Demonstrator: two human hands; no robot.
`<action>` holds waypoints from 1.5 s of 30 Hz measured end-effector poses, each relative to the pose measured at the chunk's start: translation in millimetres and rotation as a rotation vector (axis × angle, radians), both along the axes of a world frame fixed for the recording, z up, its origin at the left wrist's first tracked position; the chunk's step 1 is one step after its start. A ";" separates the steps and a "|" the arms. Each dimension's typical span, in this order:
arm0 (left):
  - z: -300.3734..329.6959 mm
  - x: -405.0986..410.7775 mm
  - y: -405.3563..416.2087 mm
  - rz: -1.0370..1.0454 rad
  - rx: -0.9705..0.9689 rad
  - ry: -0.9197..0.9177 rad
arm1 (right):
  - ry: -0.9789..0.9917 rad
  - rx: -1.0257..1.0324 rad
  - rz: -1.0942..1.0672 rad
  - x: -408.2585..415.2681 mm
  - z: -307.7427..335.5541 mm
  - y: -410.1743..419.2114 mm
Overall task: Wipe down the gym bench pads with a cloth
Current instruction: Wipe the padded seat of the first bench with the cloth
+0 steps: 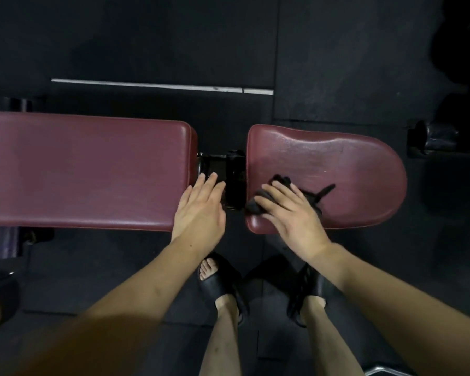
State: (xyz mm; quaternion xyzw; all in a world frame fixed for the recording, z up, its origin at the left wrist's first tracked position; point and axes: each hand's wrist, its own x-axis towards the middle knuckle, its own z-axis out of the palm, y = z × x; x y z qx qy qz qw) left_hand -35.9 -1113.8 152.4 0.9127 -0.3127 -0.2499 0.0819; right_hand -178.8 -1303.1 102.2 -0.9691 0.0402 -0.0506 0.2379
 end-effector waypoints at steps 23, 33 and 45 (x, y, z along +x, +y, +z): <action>-12.5 -53.4 21.6 -0.009 0.014 0.029 | -0.037 0.008 -0.439 -61.0 -5.4 -14.5; -16.7 -57.8 11.2 0.009 0.047 0.001 | -0.086 -0.074 -0.106 -24.7 -18.2 -2.4; -9.8 -67.6 -14.7 -0.006 -0.021 -0.043 | -0.055 -0.008 -0.266 -7.8 -24.3 19.3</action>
